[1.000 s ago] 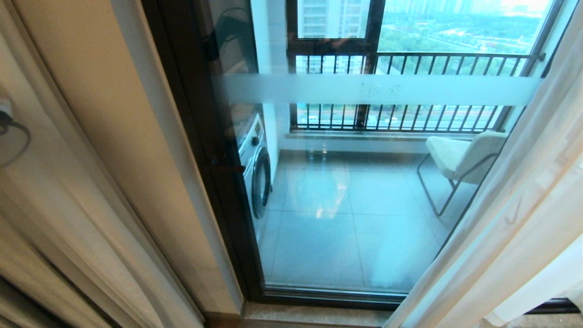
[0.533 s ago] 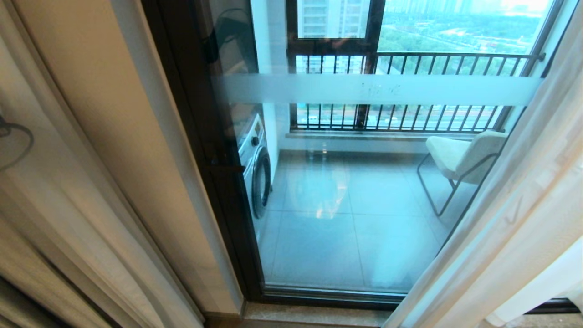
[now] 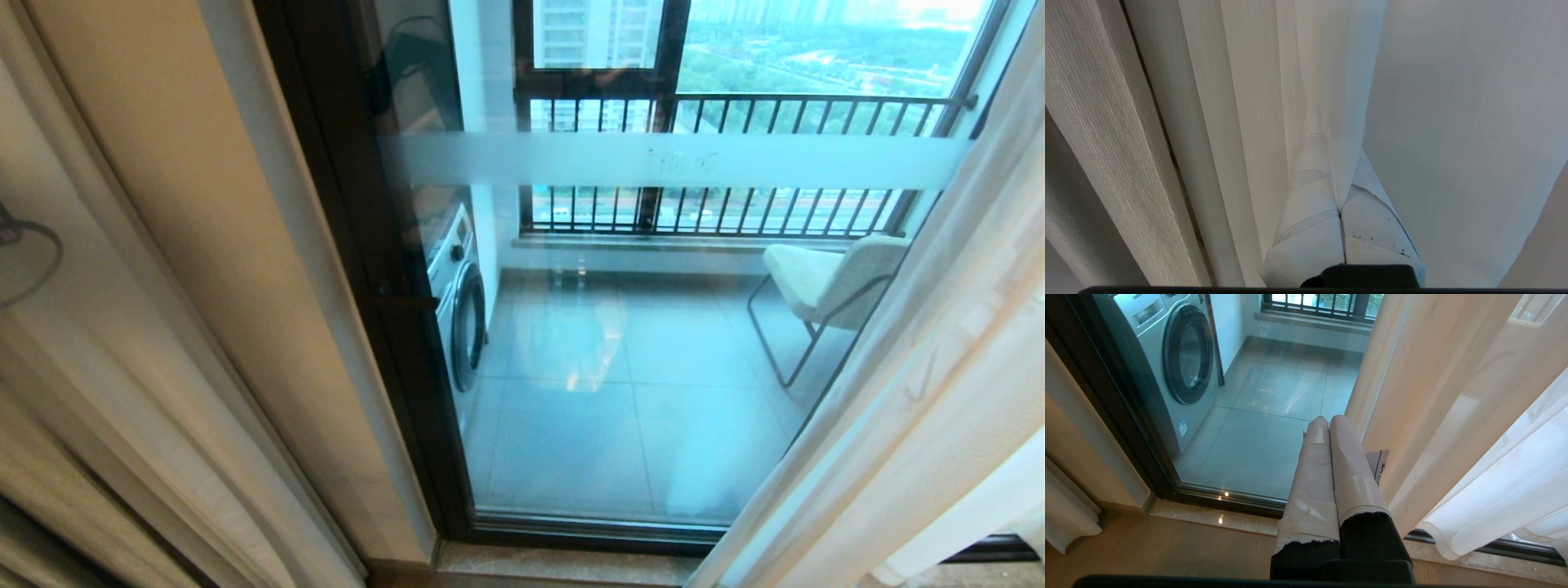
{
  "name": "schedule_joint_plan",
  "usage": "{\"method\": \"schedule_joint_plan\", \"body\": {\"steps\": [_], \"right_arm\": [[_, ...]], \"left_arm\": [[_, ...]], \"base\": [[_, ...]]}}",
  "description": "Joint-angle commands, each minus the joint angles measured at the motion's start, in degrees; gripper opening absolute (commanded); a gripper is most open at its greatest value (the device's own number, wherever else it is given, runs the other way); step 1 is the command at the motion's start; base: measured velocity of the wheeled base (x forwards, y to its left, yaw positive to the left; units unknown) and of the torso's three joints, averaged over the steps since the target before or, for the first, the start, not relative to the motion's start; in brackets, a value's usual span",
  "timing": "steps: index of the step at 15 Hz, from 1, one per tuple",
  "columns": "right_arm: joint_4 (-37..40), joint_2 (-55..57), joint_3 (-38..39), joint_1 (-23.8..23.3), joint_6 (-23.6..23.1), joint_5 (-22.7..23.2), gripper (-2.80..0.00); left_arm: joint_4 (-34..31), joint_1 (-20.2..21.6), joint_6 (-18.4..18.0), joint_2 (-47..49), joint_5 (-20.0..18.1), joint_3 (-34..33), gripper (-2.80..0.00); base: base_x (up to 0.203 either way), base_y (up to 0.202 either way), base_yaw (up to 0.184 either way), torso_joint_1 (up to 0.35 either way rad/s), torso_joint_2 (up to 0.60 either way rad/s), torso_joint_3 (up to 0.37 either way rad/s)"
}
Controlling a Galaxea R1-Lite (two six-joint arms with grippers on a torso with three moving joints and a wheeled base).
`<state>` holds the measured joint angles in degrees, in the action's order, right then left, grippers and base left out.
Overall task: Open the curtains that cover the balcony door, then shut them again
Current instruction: Close the inner curtains on both sides
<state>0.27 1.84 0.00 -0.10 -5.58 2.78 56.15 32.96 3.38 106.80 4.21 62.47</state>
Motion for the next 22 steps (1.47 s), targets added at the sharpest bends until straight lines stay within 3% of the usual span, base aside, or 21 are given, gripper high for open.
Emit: {"method": "schedule_joint_plan", "body": {"steps": [1,6,11,19,22], "right_arm": [[0.0,0.0,0.0,0.0,0.0,0.0,-2.80],[0.0,-0.2,0.0,0.0,0.0,0.0,-2.80],[0.0,-0.7,0.0,0.0,0.0,0.0,-2.80],[0.0,-1.8,0.0,0.0,0.0,0.0,-2.80],[0.0,-1.8,0.0,0.0,0.0,0.0,-2.80]], "left_arm": [[1.3,0.0,0.0,-0.4,0.1,-0.2,-2.80],[2.0,-0.6,0.0,-3.0,0.1,-1.5,-2.80],[2.0,-3.7,0.3,-7.2,-0.1,-3.0,-2.80],[2.0,-7.3,3.8,-14.8,-7.1,-7.2,-2.80],[2.0,-10.8,5.3,-18.0,-9.4,-10.0,-2.80]], "base": [[0.000,0.000,0.000,0.000,0.00,0.000],[0.000,0.000,0.000,0.000,0.00,0.000],[0.000,0.000,0.000,0.000,0.00,0.000],[0.000,0.000,0.000,0.000,0.00,0.000],[0.000,0.000,0.000,0.000,0.00,0.000]]}}
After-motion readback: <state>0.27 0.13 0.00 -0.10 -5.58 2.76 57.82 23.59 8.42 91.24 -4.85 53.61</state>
